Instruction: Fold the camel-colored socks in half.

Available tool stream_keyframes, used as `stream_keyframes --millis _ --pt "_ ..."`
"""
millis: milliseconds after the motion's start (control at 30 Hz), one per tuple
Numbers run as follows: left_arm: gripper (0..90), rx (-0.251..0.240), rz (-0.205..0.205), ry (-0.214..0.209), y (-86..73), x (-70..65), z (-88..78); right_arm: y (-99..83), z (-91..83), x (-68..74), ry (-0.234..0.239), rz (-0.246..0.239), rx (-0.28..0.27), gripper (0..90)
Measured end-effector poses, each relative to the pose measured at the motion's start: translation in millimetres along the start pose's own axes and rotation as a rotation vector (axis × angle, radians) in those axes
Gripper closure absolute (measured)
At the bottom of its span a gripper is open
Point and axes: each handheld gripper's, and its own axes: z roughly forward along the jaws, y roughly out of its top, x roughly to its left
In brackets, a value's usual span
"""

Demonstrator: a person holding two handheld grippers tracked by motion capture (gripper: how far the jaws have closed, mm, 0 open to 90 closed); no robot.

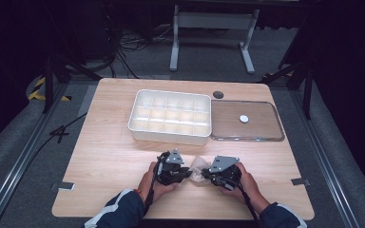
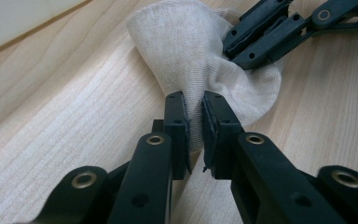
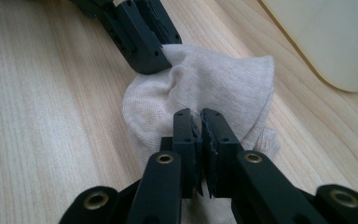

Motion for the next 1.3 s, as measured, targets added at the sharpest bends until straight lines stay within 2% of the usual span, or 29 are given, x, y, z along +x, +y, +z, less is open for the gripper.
stream_keyframes --millis 167,433,700,867,967,1033,1100,1200,1267,1300 --pt "82.3 -0.008 0.013 0.007 1.6 -2.0 -1.9 0.0 0.5 -0.9 0.004 0.009 0.001 85.1" --pt "82.4 -0.089 0.022 -0.025 6.8 -8.4 -9.1 1.7 2.1 -1.1 -0.001 0.018 0.005 85.3" --pt "82.4 -0.128 0.020 -0.038 9.6 -12.1 -9.6 5.6 7.7 -0.2 -0.019 0.005 -0.007 85.4" --pt "82.4 -0.125 0.034 -0.033 10.8 -12.5 -9.3 7.9 10.9 0.4 -0.011 0.001 -0.021 85.0" --pt "82.6 -0.120 0.033 -0.020 10.4 -11.5 -10.8 6.4 7.2 -2.5 -0.013 0.031 -0.042 70.3" --pt "82.7 -0.116 0.034 -0.018 10.1 -11.4 -11.9 5.8 5.2 -3.5 -0.024 0.035 -0.044 68.2" --pt "82.8 -0.116 0.039 -0.014 9.7 -11.3 -12.6 3.3 -2.6 -7.9 -0.031 0.061 -0.060 63.8" --pt "82.9 -0.113 0.041 -0.010 9.5 -9.6 -13.0 0.6 -16.5 -15.1 -0.066 0.090 -0.083 64.2" --pt "82.9 -0.116 0.029 -0.011 9.4 -9.6 -13.0 -0.1 -18.2 -16.5 -0.072 0.092 -0.086 64.5" --pt "82.9 -0.113 0.036 -0.012 9.5 -9.2 -13.2 -1.4 -19.0 -17.4 -0.074 0.103 -0.078 64.2"
